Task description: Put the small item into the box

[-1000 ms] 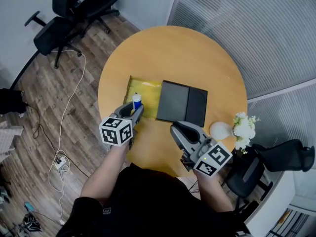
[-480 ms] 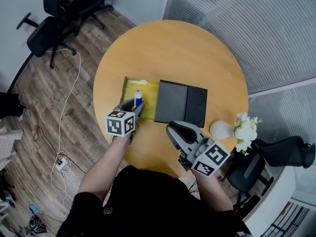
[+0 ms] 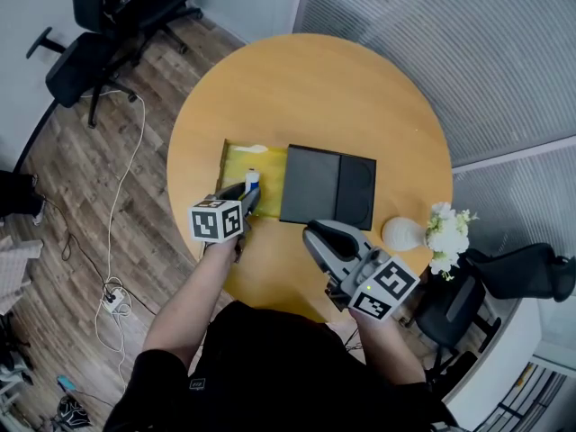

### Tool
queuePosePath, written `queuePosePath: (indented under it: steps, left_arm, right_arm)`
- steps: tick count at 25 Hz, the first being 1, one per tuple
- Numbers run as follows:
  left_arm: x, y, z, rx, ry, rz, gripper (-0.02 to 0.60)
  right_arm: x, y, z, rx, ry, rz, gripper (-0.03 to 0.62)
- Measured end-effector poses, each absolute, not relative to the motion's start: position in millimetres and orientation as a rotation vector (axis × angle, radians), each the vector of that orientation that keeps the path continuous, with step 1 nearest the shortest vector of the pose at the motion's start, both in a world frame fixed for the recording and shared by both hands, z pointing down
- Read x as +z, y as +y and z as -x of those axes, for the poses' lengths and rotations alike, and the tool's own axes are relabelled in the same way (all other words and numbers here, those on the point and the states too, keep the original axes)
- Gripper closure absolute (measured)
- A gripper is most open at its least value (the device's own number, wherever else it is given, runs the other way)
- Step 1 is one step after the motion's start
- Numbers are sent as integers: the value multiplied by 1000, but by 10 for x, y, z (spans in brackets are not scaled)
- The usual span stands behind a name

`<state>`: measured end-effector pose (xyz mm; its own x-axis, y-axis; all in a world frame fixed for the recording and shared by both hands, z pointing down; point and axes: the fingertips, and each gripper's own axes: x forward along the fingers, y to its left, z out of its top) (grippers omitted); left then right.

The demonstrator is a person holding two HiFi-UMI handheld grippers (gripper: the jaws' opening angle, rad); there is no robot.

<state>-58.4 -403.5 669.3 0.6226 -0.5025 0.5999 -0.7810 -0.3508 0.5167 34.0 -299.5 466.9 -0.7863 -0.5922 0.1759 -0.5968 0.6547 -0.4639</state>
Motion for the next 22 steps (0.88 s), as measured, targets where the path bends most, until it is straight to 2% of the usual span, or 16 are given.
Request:
queuePosePath:
  steps: [14,22]
  left_arm:
    - [6446,-3840,785,436,-1110,-2095,451]
    - [5910,-3743,803,417,-1180,-2266,537]
  right_arm:
    - [4546,-2812,-272,777,-2875,-995,554]
    - [4374,-2667,-277,703,-2903,-995,554]
